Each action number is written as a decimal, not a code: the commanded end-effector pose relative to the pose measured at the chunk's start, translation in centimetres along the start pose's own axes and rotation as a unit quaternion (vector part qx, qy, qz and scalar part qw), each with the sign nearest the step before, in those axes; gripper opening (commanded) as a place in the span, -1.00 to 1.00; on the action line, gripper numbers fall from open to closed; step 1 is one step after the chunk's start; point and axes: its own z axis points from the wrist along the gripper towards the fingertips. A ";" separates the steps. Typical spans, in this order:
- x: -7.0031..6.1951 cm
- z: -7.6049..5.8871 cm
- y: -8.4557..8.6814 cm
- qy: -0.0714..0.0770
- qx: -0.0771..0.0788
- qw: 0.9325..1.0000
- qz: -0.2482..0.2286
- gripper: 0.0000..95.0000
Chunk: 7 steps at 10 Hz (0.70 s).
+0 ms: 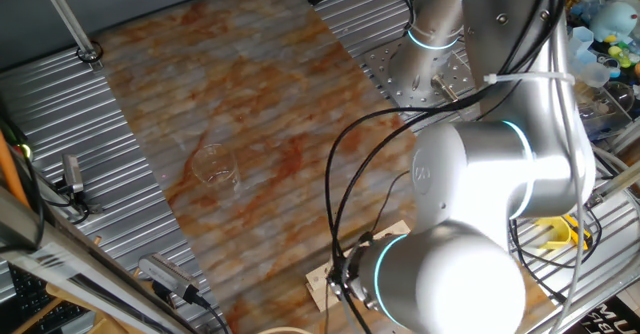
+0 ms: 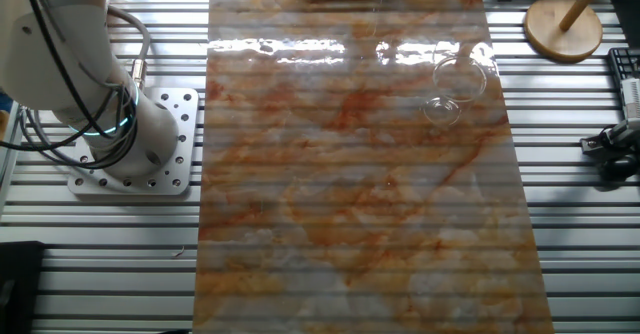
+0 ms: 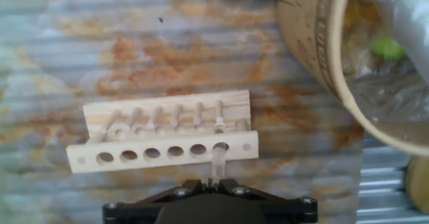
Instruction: Pour out the test tube
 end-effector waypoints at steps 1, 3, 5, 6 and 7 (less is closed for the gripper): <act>-1.3 0.0 0.2 0.003 -0.002 1.000 -0.004 -0.60; -2.3 -0.5 0.5 0.016 -0.002 1.000 0.004 -0.60; -2.5 -0.3 0.4 0.026 0.006 1.000 0.003 -0.60; -2.6 -0.1 0.4 0.035 0.008 0.999 0.006 -0.60; -2.7 0.4 0.3 0.044 0.011 0.999 0.007 -0.60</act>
